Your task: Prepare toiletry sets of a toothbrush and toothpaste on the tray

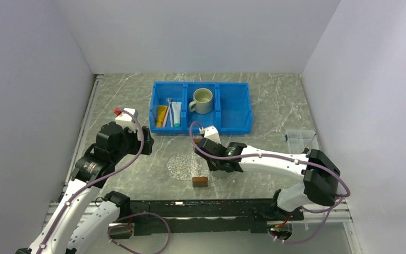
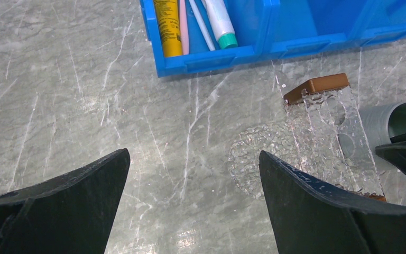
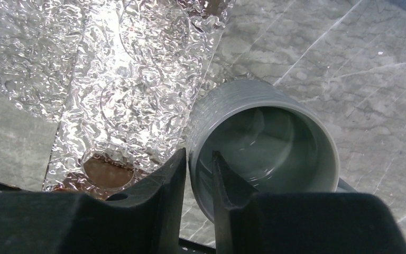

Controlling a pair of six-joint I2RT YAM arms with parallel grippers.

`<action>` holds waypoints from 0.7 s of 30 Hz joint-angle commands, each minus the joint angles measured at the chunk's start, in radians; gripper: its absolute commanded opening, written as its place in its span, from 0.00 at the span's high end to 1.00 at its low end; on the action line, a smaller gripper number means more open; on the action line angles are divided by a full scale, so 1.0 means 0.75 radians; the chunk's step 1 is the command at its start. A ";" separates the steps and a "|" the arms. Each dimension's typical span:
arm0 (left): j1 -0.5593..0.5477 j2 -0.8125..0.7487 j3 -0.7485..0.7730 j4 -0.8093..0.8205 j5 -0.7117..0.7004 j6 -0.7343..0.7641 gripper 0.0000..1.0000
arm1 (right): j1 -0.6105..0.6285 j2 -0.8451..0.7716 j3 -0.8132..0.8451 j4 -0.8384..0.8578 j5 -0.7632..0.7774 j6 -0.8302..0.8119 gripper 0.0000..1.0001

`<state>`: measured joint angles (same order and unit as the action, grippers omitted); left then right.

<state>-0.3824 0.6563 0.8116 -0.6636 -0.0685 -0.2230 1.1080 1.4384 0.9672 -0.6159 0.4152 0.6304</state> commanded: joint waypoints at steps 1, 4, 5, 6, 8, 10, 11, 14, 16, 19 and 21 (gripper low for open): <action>0.005 -0.011 0.005 0.013 0.010 0.002 0.01 | 0.006 -0.040 0.036 0.031 0.048 0.003 0.71; 0.005 -0.010 0.004 0.013 0.007 0.000 0.01 | 0.005 -0.051 0.047 0.019 0.048 0.006 0.68; 0.005 -0.011 0.004 0.012 0.007 -0.001 0.01 | 0.006 -0.055 0.054 0.012 0.052 0.005 0.66; 0.005 -0.012 0.002 0.016 0.009 -0.003 0.01 | 0.006 -0.063 0.060 0.004 0.055 0.006 0.64; 0.005 -0.017 -0.003 0.026 0.023 -0.012 0.01 | 0.005 -0.081 0.077 -0.014 0.063 0.002 0.62; 0.005 -0.020 -0.005 0.033 0.031 -0.022 0.01 | 0.006 -0.103 0.098 -0.033 0.069 -0.005 0.61; 0.005 -0.023 -0.010 0.037 0.029 -0.031 0.01 | 0.006 -0.116 0.107 -0.042 0.073 -0.006 0.60; 0.005 -0.013 -0.007 0.032 0.007 -0.053 0.01 | 0.005 -0.156 0.135 -0.072 0.099 -0.013 0.56; 0.005 0.001 -0.005 0.033 0.010 -0.052 0.01 | 0.005 -0.173 0.160 -0.095 0.123 -0.025 0.55; 0.005 0.025 0.004 0.028 -0.010 -0.057 0.01 | 0.003 -0.189 0.212 -0.120 0.158 -0.055 0.54; 0.005 0.048 0.013 0.031 -0.004 -0.059 0.01 | 0.003 -0.192 0.251 -0.141 0.184 -0.076 0.53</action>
<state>-0.3824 0.6670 0.8059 -0.6628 -0.0666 -0.2523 1.1080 1.3251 1.0790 -0.6823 0.4835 0.6106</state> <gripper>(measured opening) 0.992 0.460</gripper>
